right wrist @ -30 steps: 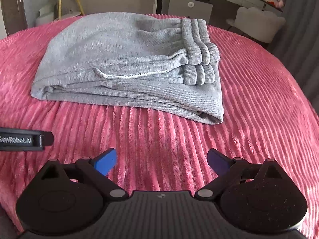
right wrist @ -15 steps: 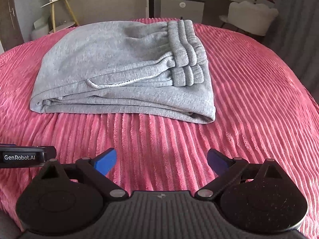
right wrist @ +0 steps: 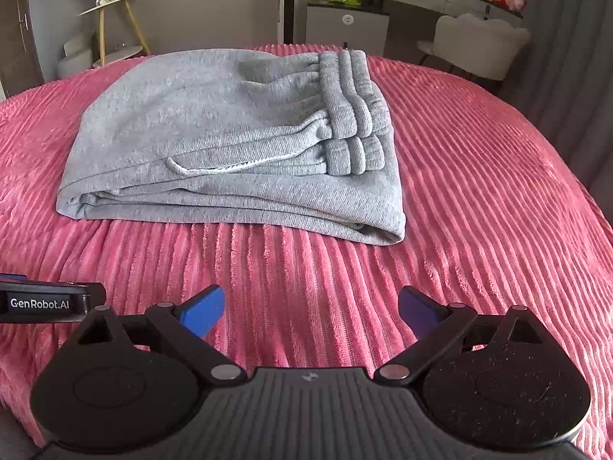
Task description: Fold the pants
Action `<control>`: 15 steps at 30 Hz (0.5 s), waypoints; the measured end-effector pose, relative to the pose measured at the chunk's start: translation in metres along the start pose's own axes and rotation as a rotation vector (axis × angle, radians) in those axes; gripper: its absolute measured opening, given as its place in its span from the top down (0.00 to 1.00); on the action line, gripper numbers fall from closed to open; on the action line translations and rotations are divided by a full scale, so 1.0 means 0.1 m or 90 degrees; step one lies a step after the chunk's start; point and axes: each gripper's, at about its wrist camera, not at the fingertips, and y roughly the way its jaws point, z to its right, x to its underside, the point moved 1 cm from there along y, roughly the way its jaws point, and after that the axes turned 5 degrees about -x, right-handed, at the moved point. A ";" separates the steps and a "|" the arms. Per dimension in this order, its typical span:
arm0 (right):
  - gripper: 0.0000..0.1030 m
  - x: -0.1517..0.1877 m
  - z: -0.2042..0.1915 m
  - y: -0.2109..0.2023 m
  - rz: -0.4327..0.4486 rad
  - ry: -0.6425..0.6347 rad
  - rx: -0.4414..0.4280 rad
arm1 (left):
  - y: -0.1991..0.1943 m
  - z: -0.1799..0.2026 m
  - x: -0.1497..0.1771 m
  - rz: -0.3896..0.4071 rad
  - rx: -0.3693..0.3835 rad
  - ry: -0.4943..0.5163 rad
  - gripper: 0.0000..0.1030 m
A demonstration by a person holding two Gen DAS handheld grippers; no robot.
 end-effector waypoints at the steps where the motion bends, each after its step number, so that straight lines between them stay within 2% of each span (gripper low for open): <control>1: 0.05 0.00 0.00 0.00 0.000 0.001 0.000 | 0.00 0.00 0.00 0.000 0.000 0.000 0.03; 15: 0.05 0.00 0.00 0.01 -0.002 0.001 -0.004 | 0.02 0.01 0.00 -0.002 -0.002 0.007 0.03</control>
